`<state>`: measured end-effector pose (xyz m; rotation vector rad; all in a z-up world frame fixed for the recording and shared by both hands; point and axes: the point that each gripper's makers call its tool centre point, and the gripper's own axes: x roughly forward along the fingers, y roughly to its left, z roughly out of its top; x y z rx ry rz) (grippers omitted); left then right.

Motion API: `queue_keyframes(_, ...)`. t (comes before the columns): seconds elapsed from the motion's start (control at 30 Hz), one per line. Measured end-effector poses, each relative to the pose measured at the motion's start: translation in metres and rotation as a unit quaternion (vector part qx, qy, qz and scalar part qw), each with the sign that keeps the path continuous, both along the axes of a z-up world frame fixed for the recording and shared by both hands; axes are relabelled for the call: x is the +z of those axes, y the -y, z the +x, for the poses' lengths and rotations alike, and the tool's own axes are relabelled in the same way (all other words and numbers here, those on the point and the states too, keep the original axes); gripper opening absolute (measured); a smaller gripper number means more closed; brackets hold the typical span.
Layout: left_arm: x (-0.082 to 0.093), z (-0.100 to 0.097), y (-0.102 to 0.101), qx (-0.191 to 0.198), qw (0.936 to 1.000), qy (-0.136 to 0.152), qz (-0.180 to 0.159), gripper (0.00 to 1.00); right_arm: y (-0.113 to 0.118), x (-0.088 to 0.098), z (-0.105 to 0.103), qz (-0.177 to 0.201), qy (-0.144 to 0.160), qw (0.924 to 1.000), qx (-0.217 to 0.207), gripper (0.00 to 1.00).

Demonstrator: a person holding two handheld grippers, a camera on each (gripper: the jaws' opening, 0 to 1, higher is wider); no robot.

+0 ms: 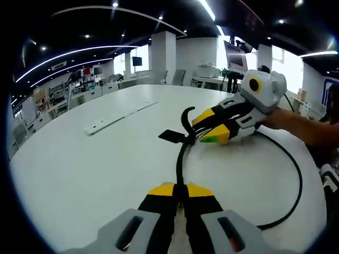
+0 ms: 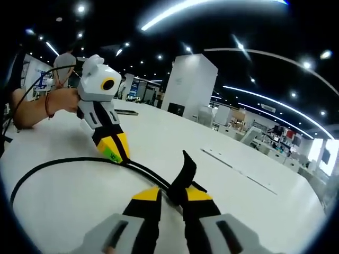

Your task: Find the charging cable on the desk, coil it up and secure with Velcro.

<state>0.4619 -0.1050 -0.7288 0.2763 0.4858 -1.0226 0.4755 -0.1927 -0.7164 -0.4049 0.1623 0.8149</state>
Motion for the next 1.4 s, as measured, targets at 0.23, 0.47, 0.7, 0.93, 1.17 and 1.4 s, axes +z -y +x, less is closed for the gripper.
queue_keyframes(0.23,-0.0002,-0.0010,0.0001,-0.001,1.0000,0.001,0.000,0.06,0.0038,0.0005,0.0041,0.003,0.001,0.9999,-0.010,0.17)
queue_keyframes(0.47,-0.0001,-0.0010,0.0001,-0.002,1.0000,0.002,-0.001,0.06,0.0026,0.0020,0.0052,0.005,0.003,1.0000,-0.008,0.14)
queue_keyframes(0.7,0.0002,-0.0008,-0.0004,-0.003,1.0000,0.003,-0.001,0.06,0.0012,0.0042,0.0059,0.006,0.006,0.9999,-0.006,0.11)
queue_keyframes(0.93,0.0000,-0.0013,-0.0002,-0.003,1.0000,0.003,-0.001,0.06,0.0010,0.0049,0.0051,0.009,0.005,0.9999,-0.005,0.06)
queue_keyframes(1.17,-0.0009,-0.0022,0.0005,-0.003,1.0000,0.002,-0.002,0.06,0.0029,0.0053,0.0045,0.011,0.006,0.9999,-0.006,0.05)
queue_keyframes(1.4,-0.0012,-0.0027,0.0006,-0.003,1.0000,0.002,-0.002,0.06,0.0028,0.0056,0.0044,0.013,0.006,0.9999,-0.007,0.05)
